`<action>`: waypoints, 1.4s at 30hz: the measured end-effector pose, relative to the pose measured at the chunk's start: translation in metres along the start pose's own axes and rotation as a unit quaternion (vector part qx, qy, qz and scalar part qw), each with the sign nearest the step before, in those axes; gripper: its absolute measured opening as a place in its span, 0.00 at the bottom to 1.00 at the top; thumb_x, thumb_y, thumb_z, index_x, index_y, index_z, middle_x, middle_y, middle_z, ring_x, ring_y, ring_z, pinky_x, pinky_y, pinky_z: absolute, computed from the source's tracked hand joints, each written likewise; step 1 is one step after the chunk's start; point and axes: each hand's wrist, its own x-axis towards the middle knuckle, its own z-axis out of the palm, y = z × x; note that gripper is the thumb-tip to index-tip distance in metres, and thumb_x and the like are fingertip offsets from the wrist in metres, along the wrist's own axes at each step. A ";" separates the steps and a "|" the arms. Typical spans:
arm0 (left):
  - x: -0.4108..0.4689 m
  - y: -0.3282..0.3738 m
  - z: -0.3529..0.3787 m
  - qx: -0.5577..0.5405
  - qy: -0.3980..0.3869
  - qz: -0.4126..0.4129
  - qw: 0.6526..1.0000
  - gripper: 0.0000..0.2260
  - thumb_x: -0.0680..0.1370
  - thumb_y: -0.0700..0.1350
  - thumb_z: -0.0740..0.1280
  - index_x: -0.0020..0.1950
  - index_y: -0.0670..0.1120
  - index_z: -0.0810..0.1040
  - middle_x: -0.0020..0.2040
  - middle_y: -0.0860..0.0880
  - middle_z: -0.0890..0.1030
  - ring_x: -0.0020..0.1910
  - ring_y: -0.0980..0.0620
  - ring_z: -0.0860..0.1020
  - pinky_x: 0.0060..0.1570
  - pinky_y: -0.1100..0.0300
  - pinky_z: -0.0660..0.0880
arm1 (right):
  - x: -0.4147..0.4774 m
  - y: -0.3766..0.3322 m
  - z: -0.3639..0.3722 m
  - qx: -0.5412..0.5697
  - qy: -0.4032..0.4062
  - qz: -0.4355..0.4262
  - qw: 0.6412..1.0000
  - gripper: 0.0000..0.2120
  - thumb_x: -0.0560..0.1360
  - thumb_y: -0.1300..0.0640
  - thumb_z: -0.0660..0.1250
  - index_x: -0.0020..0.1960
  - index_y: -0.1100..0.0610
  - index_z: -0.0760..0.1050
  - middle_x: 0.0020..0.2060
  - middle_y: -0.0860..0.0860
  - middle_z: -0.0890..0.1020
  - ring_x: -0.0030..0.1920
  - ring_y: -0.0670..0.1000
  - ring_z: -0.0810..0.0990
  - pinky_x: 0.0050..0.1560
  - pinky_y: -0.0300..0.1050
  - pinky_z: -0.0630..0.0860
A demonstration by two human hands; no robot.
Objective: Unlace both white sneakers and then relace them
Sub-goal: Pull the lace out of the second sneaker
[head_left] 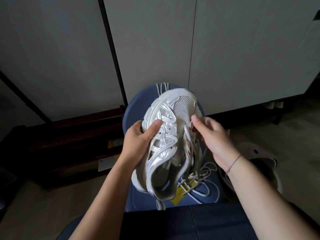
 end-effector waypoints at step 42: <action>0.001 -0.001 -0.004 -0.024 0.035 -0.023 0.999 0.27 0.64 0.66 0.71 0.50 0.46 0.81 0.43 0.51 0.86 0.42 0.53 0.85 0.47 0.54 0.81 | 0.001 -0.015 -0.014 0.226 0.019 0.024 0.974 0.17 0.83 0.53 0.52 0.35 0.55 0.63 0.21 0.46 0.62 0.20 0.44 0.59 0.25 0.37 0.63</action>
